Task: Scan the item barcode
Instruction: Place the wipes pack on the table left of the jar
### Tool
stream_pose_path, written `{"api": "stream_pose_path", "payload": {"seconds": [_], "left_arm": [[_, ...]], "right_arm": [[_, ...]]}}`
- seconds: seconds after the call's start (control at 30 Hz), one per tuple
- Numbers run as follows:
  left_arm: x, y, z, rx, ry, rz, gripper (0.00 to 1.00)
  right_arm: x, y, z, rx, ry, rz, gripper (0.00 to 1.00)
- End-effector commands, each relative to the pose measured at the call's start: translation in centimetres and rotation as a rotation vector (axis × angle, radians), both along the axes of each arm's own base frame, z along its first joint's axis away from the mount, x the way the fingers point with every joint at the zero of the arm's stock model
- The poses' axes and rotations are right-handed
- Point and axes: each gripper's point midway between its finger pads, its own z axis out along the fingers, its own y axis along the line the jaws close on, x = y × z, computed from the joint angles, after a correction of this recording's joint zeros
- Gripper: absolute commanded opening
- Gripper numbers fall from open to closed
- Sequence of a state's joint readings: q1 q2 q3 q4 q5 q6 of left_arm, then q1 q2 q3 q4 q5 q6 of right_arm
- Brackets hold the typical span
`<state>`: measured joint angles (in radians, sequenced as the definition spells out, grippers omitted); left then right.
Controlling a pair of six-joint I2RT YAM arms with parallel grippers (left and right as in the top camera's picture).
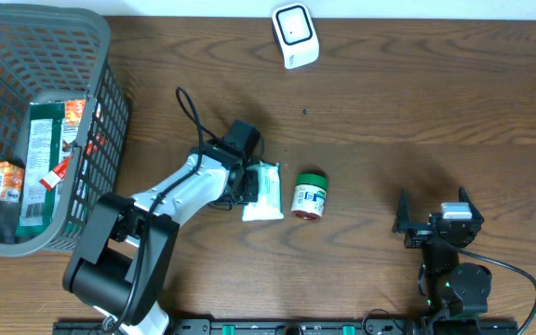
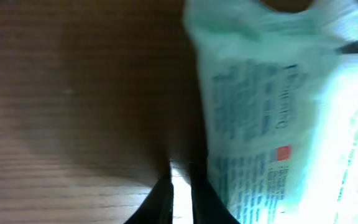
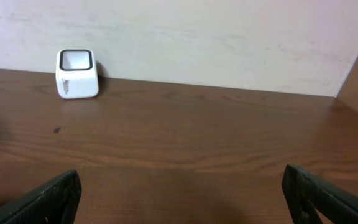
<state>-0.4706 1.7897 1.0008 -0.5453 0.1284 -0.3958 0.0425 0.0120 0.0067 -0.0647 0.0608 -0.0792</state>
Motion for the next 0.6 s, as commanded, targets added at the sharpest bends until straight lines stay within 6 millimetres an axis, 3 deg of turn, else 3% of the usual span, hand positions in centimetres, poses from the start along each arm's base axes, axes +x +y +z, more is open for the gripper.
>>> {"api": "stream_pose_path", "payload": {"seconds": [0.0, 0.33, 0.57], "left_arm": [[-0.5, -0.4, -0.4, -0.001, 0.015, 0.058, 0.13], [0.7, -3.5, 0.2, -0.057, -0.080, -0.003, 0.14], [0.9, -3.6, 0.2, -0.051, -0.094, -0.030, 0.17]], "right_arm": [[0.0, -0.2, 0.0, 0.014, -0.002, -0.014, 0.99], [0.0, -0.2, 0.0, 0.014, -0.002, -0.014, 0.99], [0.0, -0.2, 0.0, 0.014, -0.001, -0.014, 0.99]]}}
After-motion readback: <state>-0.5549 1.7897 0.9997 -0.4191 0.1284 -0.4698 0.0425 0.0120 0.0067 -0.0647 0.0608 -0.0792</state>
